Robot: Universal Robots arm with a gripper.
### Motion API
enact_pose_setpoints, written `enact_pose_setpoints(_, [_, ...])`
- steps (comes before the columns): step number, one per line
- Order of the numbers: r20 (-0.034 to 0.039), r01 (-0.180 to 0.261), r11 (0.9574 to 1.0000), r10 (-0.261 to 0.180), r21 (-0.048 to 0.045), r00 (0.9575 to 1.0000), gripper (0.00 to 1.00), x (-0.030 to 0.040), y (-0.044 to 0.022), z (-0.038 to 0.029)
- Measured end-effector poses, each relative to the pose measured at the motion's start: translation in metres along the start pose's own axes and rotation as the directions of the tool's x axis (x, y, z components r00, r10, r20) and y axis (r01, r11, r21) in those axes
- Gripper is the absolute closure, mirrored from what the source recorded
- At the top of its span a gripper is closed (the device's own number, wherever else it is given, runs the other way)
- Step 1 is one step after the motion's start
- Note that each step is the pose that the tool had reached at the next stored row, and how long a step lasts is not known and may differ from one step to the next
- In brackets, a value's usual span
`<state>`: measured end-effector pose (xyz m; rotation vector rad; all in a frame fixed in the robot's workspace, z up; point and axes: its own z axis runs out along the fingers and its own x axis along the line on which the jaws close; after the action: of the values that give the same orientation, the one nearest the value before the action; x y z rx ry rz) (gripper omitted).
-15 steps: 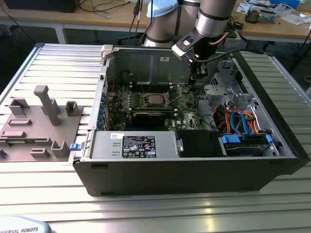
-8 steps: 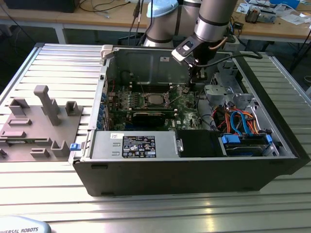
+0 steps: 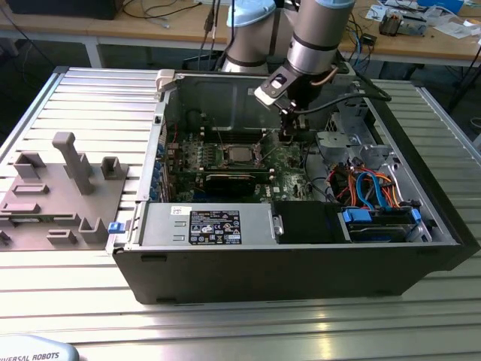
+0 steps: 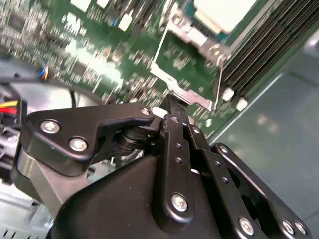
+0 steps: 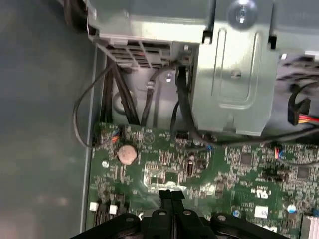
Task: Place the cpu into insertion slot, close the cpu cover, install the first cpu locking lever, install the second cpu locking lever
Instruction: 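Close the cpu cover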
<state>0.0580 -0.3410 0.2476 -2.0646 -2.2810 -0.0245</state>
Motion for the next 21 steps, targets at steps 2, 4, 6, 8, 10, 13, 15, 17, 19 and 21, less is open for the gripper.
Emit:
enact_pose_setpoints(2, [0.0004, 0.000, 1.0000, 0.000, -0.0037, 1.0000, 0.89, 0.0010, -0.0101, 0.0004])
enact_pose_setpoints(4, [0.0010, 0.001, 1.0000, -0.001, -0.0086, 1.0000, 0.89, 0.0024, -0.0241, 0.0009])
enact_pose_setpoints(6, [0.0011, 0.001, 0.9999, -0.001, -0.0116, 1.0000, 0.89, 0.0035, -0.0360, 0.0017])
enact_pose_setpoints(8, [0.0014, 0.001, 0.9999, -0.001, -0.0134, 1.0000, 0.89, 0.0045, -0.0466, 0.0039])
enact_pose_setpoints(10, [0.0015, 0.001, 0.9999, -0.001, -0.0142, 1.0000, 0.89, 0.0055, -0.0597, 0.0091])
enact_pose_setpoints(13, [0.0016, 0.001, 0.9999, -0.001, -0.0142, 1.0000, 0.89, 0.0066, -0.0742, 0.0156])
enact_pose_setpoints(15, [0.0014, 0.001, 0.9999, -0.001, -0.0143, 1.0000, 0.89, 0.0074, -0.0843, 0.0201])
enact_pose_setpoints(17, [0.0017, 0.001, 0.9999, -0.001, -0.0141, 1.0000, 0.89, 0.0080, -0.0930, 0.0238])
enact_pose_setpoints(19, [0.0015, 0.001, 0.9999, -0.001, -0.0141, 1.0000, 0.89, 0.0087, -0.1019, 0.0280])
enact_pose_setpoints(21, [0.0014, 0.001, 0.9999, -0.001, -0.0142, 1.0000, 0.89, 0.0091, -0.1096, 0.0354])
